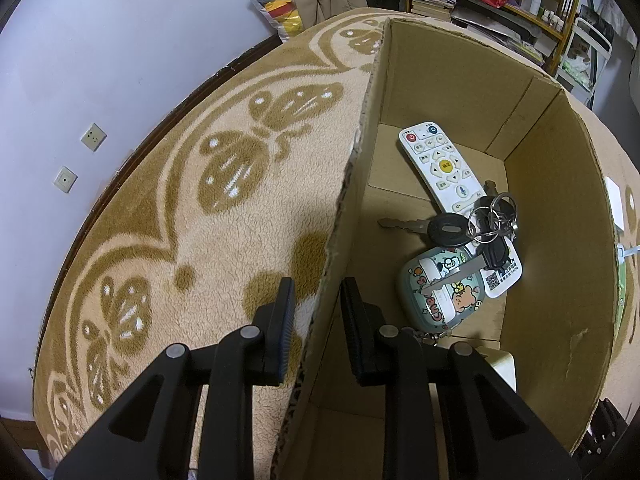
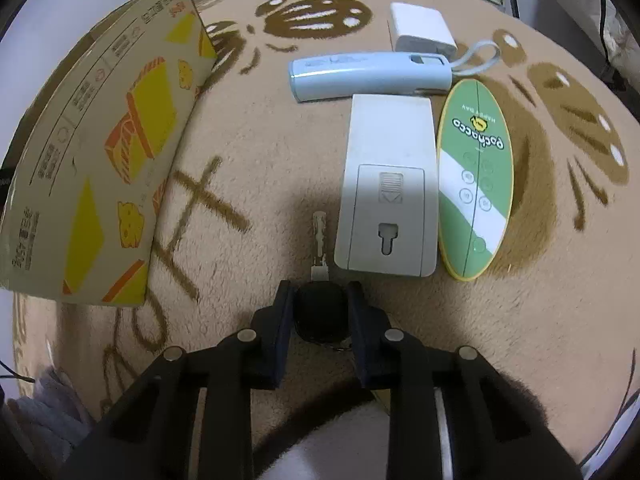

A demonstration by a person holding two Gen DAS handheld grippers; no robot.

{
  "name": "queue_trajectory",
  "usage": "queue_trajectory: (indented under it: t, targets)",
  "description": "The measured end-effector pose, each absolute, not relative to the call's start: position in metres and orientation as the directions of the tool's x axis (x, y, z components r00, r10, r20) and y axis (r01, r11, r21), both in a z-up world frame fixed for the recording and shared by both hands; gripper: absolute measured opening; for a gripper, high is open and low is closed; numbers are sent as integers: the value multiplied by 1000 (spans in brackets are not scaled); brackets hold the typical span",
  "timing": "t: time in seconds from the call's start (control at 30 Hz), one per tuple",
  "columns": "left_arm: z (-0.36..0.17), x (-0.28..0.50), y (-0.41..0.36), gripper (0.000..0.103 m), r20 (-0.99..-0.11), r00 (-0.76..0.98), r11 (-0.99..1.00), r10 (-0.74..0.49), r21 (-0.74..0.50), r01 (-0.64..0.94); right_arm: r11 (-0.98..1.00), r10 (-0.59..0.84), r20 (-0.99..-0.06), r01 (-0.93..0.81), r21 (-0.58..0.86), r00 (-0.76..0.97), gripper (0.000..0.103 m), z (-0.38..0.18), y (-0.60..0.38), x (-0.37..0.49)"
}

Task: Organize rigid objects
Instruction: 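Move the right gripper back to the rug and grasp the second black key, then lift the black key over the box and drop it with the right gripper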

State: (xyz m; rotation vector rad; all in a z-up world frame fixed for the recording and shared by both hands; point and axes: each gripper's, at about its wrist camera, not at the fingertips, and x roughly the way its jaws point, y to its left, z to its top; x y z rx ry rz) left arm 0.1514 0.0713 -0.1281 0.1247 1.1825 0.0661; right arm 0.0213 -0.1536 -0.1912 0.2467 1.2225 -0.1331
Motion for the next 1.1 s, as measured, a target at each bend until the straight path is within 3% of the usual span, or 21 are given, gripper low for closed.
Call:
queue_trajectory:
  t: [0.43,1.1]
  targets:
    - [-127,152,72,23,-917,379,990,122,138,16,973,-96,-876,230,18,472,28,-151,-142,25]
    - [-127,151,71,23,-916,382,990,126,142,16,979,-38,-724,169,110,689,28,-75,-131,78]
